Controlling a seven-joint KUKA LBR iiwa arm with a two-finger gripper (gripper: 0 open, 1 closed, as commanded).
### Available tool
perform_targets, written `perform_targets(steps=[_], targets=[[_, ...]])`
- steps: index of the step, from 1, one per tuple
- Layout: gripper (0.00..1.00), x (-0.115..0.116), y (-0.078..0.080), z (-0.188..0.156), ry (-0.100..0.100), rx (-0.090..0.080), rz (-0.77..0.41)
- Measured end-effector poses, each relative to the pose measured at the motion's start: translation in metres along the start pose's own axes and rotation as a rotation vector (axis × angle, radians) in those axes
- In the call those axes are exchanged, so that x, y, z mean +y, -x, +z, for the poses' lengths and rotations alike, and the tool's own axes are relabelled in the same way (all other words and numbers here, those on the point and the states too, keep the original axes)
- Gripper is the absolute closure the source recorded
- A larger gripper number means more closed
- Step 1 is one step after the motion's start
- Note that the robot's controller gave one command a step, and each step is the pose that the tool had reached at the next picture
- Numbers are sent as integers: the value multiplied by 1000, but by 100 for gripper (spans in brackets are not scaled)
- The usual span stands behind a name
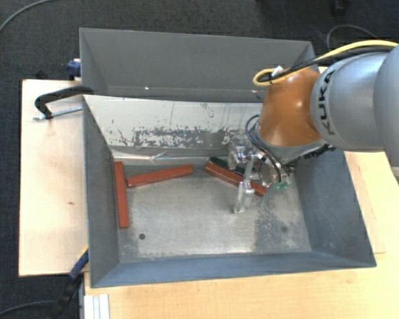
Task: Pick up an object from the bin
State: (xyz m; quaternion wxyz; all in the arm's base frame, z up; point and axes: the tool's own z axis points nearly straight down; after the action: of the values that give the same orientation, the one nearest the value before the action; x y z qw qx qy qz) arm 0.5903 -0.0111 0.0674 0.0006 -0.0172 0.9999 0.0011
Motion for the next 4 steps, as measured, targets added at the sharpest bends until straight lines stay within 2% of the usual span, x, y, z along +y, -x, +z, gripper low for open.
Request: perform_targets(steps=[1,2,3,4], targets=[[100,-1,9,-12,0,-35,3],[100,-4,3,-35,-1,-8,7],[0,-4,3,-34,-1,-5,7],[0,13,13,-4,-1,-4,42]])
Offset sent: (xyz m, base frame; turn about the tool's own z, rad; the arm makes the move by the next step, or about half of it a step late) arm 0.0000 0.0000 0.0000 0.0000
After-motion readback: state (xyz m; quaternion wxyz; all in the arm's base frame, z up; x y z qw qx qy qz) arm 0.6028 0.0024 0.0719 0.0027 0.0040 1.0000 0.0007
